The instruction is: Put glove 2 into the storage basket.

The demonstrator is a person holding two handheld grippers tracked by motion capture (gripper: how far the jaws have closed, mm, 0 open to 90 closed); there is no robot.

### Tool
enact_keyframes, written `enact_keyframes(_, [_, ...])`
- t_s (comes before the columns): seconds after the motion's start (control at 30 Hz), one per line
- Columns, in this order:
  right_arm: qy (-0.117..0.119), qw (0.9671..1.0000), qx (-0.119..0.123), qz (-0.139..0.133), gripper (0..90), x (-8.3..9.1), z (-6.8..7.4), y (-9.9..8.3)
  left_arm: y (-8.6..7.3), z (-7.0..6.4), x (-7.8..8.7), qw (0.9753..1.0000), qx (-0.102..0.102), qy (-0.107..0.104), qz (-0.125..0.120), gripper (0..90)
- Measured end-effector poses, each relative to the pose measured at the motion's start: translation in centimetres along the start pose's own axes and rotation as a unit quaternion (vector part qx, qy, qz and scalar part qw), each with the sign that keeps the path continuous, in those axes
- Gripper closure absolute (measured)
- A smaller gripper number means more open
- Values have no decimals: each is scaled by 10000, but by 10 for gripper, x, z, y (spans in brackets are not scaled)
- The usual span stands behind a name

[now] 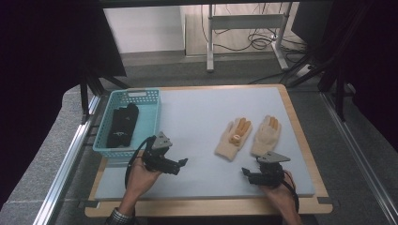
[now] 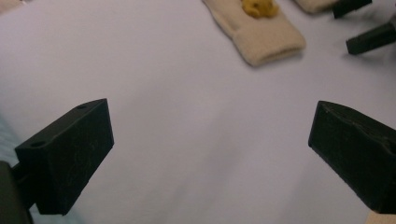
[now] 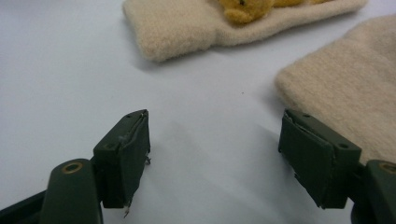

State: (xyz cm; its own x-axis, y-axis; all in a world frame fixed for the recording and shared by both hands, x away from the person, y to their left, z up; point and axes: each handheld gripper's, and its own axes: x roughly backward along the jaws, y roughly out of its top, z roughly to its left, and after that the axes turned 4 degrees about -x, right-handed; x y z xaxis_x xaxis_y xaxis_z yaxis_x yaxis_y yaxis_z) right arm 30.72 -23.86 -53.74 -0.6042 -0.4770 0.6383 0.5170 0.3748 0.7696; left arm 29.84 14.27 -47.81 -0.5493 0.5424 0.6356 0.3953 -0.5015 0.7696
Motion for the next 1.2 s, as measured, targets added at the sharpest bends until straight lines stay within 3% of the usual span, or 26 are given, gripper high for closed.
enact_keyframes(0.23, [61,10000,-69,-30,251,1,-2,0,-24,-14,-23,9998,128,-88,135,4])
enact_keyframes(0.53, [78,9999,-125,-47,270,2,-3,0,-49,-15,-42,9978,153,261,583,6])
enact_keyframes(0.63, [85,9999,-123,-38,283,4,-5,0,-53,-10,-47,9971,471,62,587,0])
enact_keyframes(0.8, [132,9995,-230,-148,318,17,-11,-1,-53,-11,-47,9971,467,89,593,2])
enact_keyframes(1.03, [-139,9993,-271,-210,386,36,-36,11,-54,-11,-47,9971,454,85,598,3])
enact_keyframes(1.13, [-252,9990,-317,-178,389,36,-48,20,-54,-11,-47,9971,455,84,597,3])
enact_keyframes(1.2, [-392,9986,-298,-179,404,30,-64,35,-54,-11,-47,9971,457,86,595,3])
